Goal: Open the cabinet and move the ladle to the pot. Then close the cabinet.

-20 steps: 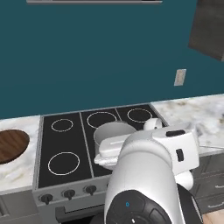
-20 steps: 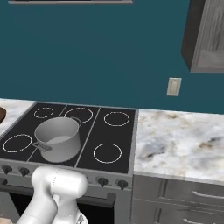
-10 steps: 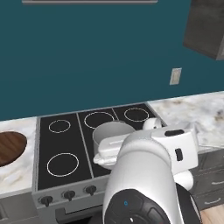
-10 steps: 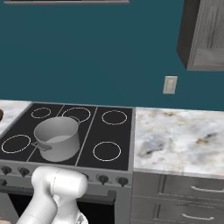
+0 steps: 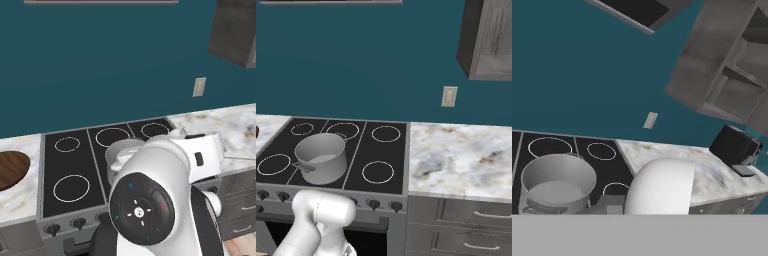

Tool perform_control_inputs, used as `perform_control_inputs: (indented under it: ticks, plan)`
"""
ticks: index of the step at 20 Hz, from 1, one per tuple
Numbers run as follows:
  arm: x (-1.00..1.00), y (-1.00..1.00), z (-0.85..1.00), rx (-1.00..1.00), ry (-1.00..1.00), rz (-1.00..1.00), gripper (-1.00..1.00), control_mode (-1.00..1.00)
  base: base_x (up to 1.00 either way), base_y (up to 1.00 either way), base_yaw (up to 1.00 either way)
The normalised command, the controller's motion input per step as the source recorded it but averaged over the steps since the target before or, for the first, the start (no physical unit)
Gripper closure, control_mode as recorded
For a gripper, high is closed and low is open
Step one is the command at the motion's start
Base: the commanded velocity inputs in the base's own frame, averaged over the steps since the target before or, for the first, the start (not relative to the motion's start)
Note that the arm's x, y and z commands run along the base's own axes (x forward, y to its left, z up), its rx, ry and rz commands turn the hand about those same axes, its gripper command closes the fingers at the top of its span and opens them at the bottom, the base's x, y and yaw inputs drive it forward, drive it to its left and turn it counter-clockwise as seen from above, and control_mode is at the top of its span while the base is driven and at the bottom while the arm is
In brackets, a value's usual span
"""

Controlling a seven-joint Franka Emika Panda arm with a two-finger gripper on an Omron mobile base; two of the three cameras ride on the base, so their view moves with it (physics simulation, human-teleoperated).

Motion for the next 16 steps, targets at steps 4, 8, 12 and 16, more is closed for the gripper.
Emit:
perform_control_inputs:
  ticks: [4, 8, 12, 16]
  plan:
    - [0.17, -0.29, 0.02, 0.00, 0.11, -0.16, 1.00, -1.00, 0.00, 0.00, 0.00]
    - [0.14, -0.13, 0.00, 0.00, 0.19, -0.17, 1.00, -1.00, 0.00, 0.00, 0.00]
    - [0.01, -0.26, 0.00, 0.00, 0.30, -0.11, 1.00, -1.00, 0.00, 0.00, 0.00]
    - [0.00, -0.26, 0.00, 0.00, 0.32, -0.04, 1.00, -1.00, 0.00, 0.00, 0.00]
